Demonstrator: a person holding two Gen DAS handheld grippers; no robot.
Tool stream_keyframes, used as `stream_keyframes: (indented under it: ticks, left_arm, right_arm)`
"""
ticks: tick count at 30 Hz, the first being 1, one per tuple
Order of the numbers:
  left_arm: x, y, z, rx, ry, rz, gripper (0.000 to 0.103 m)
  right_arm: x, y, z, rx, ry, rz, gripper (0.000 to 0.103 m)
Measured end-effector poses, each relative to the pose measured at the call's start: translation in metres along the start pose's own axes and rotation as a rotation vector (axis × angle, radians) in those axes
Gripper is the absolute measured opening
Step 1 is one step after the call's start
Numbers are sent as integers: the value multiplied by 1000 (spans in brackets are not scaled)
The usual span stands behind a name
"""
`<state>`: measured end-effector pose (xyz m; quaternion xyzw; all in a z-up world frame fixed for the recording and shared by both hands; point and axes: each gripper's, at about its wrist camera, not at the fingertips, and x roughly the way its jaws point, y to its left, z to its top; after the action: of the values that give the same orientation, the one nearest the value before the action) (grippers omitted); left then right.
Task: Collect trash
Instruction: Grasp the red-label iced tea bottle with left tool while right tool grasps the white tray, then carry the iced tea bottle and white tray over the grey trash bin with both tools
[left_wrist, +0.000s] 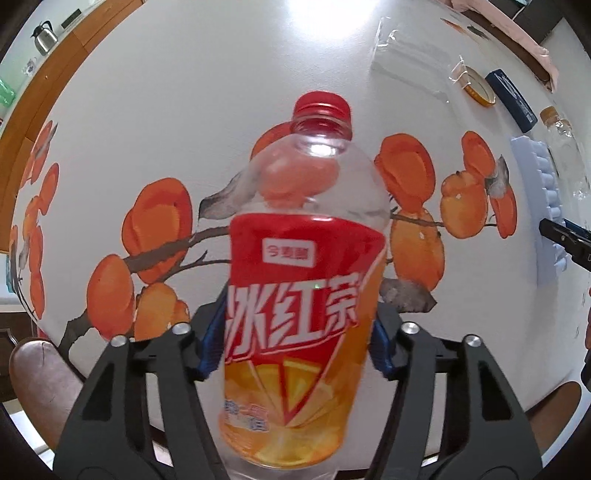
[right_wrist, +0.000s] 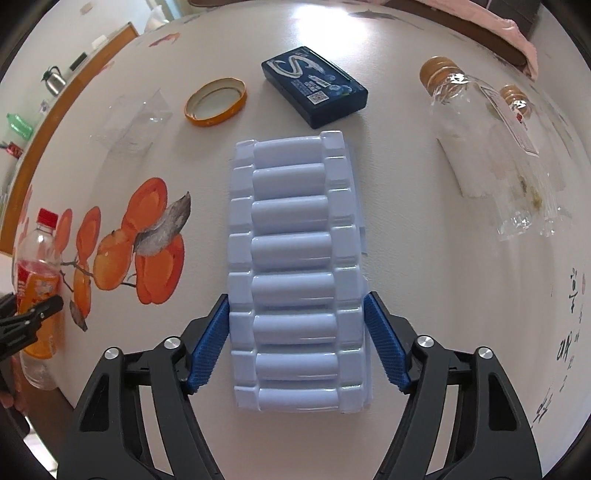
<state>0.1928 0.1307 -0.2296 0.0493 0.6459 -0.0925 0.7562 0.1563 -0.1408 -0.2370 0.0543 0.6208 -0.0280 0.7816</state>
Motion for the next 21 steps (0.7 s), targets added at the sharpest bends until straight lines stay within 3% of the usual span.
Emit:
stream_keyframes:
  ticks: [9, 21]
  left_arm:
    - [-15, -15, -7, 4, -28, -28, 57]
    - [-56, -39, -19, -2, -86, -77, 57]
  right_arm:
    - [-13, -21, -4, 55, 30, 127, 66]
    - [-55, -22, -21, 66, 58, 406, 66]
